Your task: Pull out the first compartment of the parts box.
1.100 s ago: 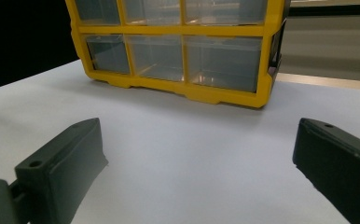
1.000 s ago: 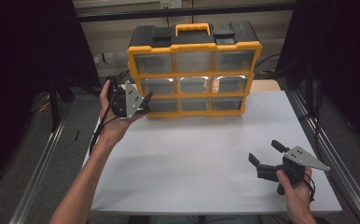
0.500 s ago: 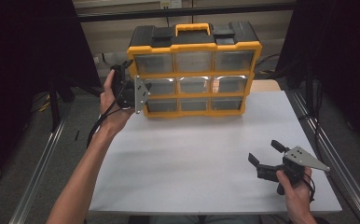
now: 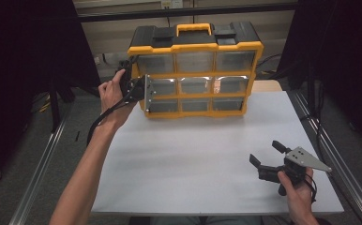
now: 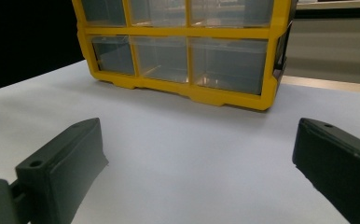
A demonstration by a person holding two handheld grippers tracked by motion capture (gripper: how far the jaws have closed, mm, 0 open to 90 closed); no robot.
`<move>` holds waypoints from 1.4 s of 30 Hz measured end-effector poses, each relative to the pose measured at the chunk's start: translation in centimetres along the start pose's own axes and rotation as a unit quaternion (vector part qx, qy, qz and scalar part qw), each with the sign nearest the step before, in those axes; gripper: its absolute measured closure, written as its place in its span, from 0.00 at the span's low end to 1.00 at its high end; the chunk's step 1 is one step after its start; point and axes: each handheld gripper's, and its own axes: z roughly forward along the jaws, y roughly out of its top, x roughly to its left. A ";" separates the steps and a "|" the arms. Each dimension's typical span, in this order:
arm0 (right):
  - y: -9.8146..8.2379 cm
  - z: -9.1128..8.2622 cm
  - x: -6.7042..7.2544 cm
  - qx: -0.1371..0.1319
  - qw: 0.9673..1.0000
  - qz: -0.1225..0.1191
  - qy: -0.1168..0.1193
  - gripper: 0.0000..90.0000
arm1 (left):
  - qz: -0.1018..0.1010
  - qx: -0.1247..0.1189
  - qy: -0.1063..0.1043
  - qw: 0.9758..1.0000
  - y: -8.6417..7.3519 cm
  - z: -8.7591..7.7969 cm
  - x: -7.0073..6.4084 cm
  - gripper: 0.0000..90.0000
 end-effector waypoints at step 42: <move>0.0 0.0 0.0 0.000 1.000 -0.002 0.000 0.02 | 0.077 0.022 0.047 0.996 1.2 1.7 0.0 0.86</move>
